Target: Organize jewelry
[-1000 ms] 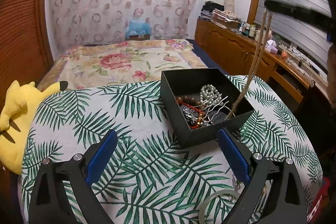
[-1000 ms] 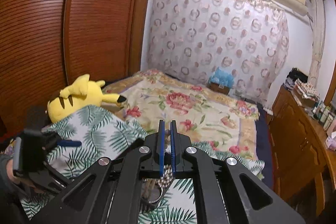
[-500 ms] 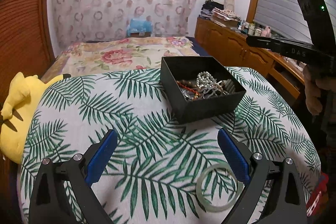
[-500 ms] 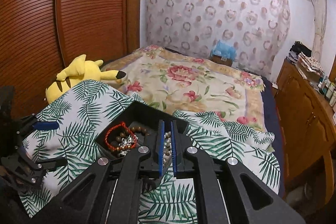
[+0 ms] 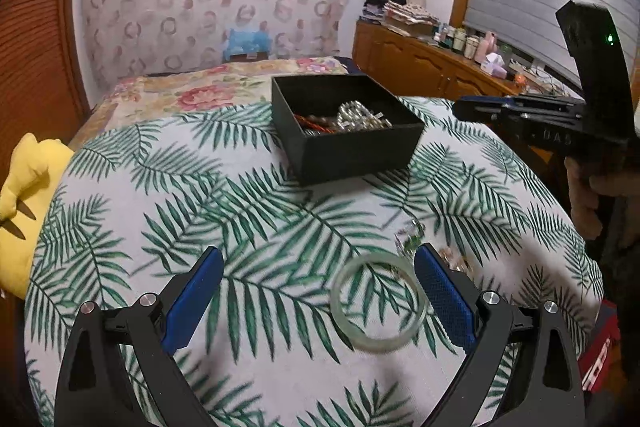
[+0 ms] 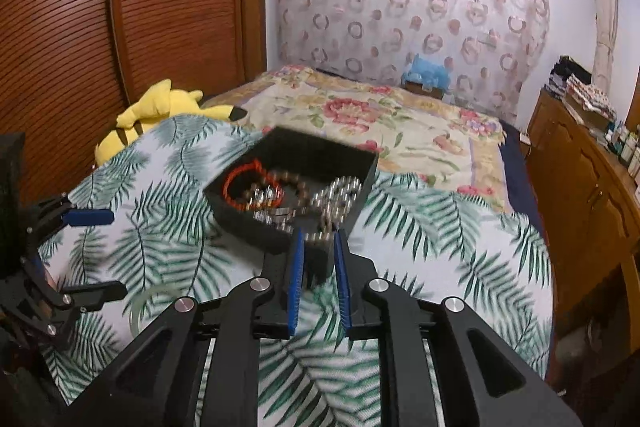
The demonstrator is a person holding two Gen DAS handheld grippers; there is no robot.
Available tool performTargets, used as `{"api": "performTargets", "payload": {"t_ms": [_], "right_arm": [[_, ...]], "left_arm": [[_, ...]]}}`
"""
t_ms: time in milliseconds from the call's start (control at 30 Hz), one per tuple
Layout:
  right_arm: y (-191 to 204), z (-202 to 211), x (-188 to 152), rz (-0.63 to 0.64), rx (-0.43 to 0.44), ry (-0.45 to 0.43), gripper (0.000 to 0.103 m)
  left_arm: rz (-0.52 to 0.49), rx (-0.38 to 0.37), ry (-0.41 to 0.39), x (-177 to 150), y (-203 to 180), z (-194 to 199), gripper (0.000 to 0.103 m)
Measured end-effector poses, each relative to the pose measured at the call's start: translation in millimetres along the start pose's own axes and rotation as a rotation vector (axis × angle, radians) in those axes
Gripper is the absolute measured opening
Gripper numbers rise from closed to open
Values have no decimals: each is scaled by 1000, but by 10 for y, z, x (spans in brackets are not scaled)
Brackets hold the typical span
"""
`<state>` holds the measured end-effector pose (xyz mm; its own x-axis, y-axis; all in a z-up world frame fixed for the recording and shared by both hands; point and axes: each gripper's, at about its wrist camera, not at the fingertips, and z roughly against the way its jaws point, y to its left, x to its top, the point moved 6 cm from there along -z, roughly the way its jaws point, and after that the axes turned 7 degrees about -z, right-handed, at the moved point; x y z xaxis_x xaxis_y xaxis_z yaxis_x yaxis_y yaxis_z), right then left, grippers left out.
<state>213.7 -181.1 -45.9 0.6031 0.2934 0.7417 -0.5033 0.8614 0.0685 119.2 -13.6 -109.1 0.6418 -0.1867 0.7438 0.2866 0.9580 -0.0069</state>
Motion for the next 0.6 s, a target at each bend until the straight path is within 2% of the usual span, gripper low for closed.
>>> {"api": "performTargets", "payload": {"t_ms": [167, 300, 600], "right_arm": [[32, 25, -202, -5, 2, 17, 17], [72, 35, -347, -9, 15, 33, 26], [105, -109, -569, -27, 38, 80, 27]], "left_arm": [[-13, -11, 28, -117, -97, -26, 93], [-27, -20, 57, -183, -164, -67, 92], [-79, -58, 123, -249, -351, -234, 93]]}}
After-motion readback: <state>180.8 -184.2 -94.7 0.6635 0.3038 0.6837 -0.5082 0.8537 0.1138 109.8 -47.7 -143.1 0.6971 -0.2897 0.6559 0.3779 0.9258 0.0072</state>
